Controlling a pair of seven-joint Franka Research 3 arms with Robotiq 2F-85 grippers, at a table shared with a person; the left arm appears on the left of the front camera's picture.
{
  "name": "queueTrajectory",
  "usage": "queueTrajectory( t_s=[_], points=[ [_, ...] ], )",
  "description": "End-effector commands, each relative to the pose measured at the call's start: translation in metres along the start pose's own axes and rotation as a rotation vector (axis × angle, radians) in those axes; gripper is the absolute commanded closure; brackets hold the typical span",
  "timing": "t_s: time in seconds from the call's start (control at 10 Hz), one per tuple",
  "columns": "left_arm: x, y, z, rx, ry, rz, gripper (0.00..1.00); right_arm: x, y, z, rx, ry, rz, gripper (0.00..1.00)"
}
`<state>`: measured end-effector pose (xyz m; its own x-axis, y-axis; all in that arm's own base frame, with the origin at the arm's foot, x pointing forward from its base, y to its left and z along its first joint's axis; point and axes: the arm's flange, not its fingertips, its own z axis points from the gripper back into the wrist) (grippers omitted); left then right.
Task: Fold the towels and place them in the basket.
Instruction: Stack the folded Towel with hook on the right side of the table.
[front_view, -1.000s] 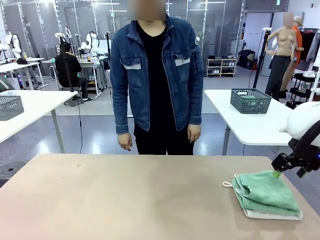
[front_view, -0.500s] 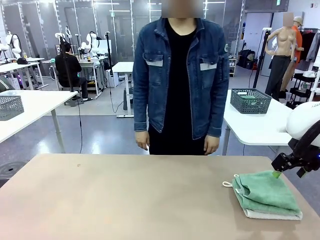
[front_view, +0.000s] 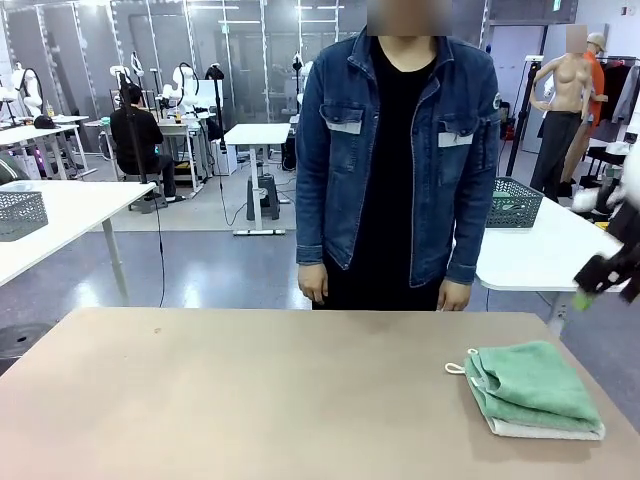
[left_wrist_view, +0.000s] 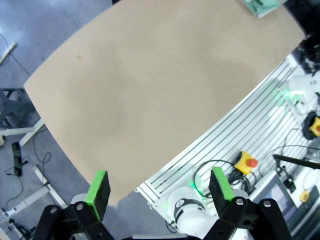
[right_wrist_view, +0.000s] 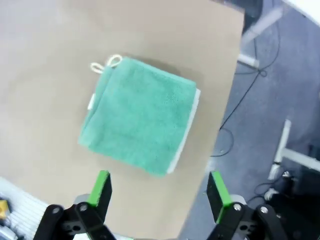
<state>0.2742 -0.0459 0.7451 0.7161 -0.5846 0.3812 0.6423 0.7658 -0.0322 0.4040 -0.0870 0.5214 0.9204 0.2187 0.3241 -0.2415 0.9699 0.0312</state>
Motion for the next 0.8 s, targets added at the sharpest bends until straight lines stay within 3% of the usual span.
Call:
queueTrajectory(
  t_s=[0.0,0.4,0.7],
  points=[
    [0.006,0.01,0.033,-0.081,0.02,0.009,0.0,-0.005,0.004,0.077,0.064,-0.031,0.142,0.05],
    [-0.007,0.029,0.095,-0.105,-0.049,0.031,0.0,-0.043,0.035,0.185,0.18,-0.124,0.393,0.05],
    [-0.019,0.041,0.111,-0.076,-0.061,0.024,0.0,-0.082,0.049,0.226,0.125,-0.176,0.362,0.05]
  ],
)
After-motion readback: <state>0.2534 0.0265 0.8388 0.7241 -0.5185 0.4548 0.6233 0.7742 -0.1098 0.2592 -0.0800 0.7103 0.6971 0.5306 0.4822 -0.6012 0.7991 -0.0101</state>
